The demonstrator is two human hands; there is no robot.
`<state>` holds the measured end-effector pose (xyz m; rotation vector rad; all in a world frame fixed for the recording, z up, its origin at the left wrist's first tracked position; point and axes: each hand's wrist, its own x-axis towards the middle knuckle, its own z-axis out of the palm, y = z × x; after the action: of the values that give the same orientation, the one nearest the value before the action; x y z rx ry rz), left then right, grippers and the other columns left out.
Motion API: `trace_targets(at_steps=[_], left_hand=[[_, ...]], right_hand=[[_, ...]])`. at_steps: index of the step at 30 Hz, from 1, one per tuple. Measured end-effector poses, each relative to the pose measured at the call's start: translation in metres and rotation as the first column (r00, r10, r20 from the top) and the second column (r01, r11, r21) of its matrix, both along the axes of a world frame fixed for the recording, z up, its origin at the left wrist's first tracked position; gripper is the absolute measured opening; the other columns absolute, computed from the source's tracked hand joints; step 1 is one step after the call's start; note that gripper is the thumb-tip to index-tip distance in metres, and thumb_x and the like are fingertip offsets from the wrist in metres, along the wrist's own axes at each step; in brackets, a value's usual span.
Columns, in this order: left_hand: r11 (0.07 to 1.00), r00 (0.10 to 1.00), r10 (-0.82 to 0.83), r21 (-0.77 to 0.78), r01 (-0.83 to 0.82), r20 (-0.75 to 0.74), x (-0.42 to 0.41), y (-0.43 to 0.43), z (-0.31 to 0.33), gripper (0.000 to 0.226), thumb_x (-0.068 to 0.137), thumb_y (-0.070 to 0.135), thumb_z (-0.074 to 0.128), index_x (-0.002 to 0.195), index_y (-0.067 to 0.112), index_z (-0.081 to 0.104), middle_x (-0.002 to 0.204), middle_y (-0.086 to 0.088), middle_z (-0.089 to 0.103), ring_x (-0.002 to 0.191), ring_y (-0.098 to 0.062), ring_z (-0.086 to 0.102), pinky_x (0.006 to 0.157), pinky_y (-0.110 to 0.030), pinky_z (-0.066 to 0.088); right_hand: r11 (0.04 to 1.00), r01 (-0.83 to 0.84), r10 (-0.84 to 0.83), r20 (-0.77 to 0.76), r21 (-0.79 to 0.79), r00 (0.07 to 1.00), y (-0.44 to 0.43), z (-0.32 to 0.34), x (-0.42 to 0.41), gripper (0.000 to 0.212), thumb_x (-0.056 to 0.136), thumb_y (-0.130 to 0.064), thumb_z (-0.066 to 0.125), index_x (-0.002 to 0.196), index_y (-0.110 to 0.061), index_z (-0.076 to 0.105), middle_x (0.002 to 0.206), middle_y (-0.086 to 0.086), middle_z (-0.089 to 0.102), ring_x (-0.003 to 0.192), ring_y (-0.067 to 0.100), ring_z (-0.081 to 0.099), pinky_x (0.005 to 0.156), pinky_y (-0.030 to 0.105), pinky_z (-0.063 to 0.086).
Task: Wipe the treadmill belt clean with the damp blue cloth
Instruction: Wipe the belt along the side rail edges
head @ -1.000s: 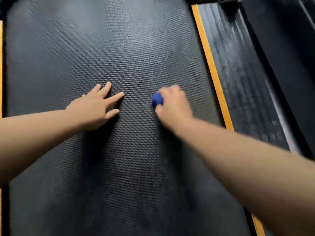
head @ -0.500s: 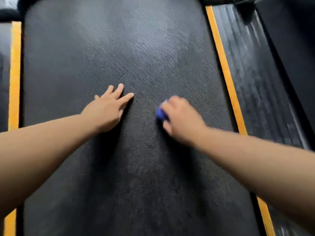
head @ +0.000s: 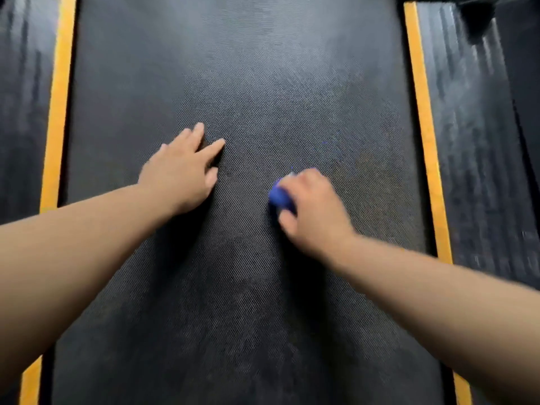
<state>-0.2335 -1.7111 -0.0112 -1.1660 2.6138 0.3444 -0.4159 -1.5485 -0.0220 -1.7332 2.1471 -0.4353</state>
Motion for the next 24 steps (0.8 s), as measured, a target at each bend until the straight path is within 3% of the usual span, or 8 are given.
trace_targets(at_steps=[2,4,7,10,13,17,21,24], left_hand=[[0.998,0.997,0.042,-0.049,-0.038,0.067,0.027,0.004,-0.001,0.059,0.093,0.047,0.038,0.148,0.034,0.021,0.158,-0.009,0.012,0.142,-0.029,0.015,0.109,-0.051,0.030],[0.991,0.983,0.125,-0.064,-0.118,0.134,0.056,0.007,0.000,0.065,0.089,0.061,0.035,0.148,0.039,0.016,0.158,-0.008,0.011,0.142,-0.032,0.014,0.106,-0.052,0.032],[0.955,0.942,0.279,0.053,-0.293,0.188,0.090,0.017,0.003,0.080,0.076,0.076,0.027,0.147,0.046,0.005,0.159,-0.003,0.002,0.143,-0.034,0.008,0.111,-0.054,0.025],[0.940,0.934,0.282,0.132,-0.315,0.218,0.097,0.024,0.001,0.088,0.072,0.078,0.033,0.147,0.046,-0.001,0.159,0.001,-0.010,0.145,-0.031,-0.001,0.113,-0.055,0.021],[0.934,0.913,0.294,0.118,-0.337,0.281,0.090,0.023,-0.001,0.088,0.075,0.078,0.037,0.144,0.049,-0.010,0.157,0.006,-0.016,0.145,-0.029,-0.003,0.111,-0.056,0.026],[0.917,0.901,0.364,0.078,-0.391,0.237,0.088,0.030,0.003,0.086,0.076,0.076,0.042,0.145,0.050,-0.002,0.158,0.007,-0.010,0.145,-0.028,0.000,0.110,-0.054,0.028],[0.877,0.849,0.478,-0.060,-0.477,0.225,0.088,0.049,0.006,0.083,0.076,0.079,0.039,0.147,0.046,0.010,0.159,0.006,0.008,0.143,-0.032,0.013,0.105,-0.050,0.032],[0.835,0.828,0.538,0.032,-0.549,0.156,0.090,0.058,0.001,0.078,0.079,0.076,0.037,0.147,0.045,0.012,0.158,0.008,0.006,0.143,-0.031,0.013,0.105,-0.052,0.034]], right_hand=[[0.922,-0.387,0.382,0.116,0.022,0.917,0.022,-0.004,0.027,0.042,0.066,-0.026,0.061,0.107,-0.015,0.060,0.108,0.009,0.055,0.096,0.030,0.052,0.089,0.037,0.046],[0.847,-0.531,0.530,0.096,-0.016,0.843,0.006,-0.005,0.004,0.046,0.068,-0.031,0.057,0.111,-0.015,0.061,0.107,0.009,0.058,0.095,0.031,0.055,0.087,0.037,0.047],[0.988,-0.129,0.127,-0.032,-0.081,0.991,-0.049,-0.005,-0.048,0.047,0.071,-0.032,0.052,0.112,-0.014,0.063,0.106,0.015,0.058,0.101,0.034,0.052,0.095,0.040,0.043],[0.969,0.245,-0.242,-0.126,0.008,0.962,-0.083,0.003,-0.069,0.043,0.076,-0.028,0.058,0.117,-0.016,0.060,0.115,0.017,0.053,0.109,0.035,0.047,0.101,0.035,0.034],[0.984,-0.167,0.171,-0.068,0.064,0.983,-0.056,0.007,-0.011,0.032,0.070,-0.029,0.053,0.100,-0.026,0.060,0.104,0.008,0.054,0.100,0.030,0.050,0.091,0.038,0.044],[0.701,-0.710,0.703,0.107,0.060,0.703,-0.009,0.007,0.038,0.041,0.065,-0.026,0.061,0.105,-0.016,0.063,0.104,0.008,0.058,0.091,0.029,0.055,0.085,0.036,0.048],[0.966,-0.247,0.247,-0.009,-0.071,0.969,-0.074,0.001,-0.015,0.041,0.071,-0.032,0.054,0.108,-0.019,0.065,0.105,0.010,0.058,0.101,0.031,0.053,0.095,0.038,0.043],[0.994,0.103,-0.104,-0.075,-0.028,0.992,-0.096,0.000,-0.025,0.039,0.079,-0.027,0.059,0.116,-0.019,0.062,0.116,0.013,0.052,0.110,0.033,0.047,0.099,0.032,0.034]])
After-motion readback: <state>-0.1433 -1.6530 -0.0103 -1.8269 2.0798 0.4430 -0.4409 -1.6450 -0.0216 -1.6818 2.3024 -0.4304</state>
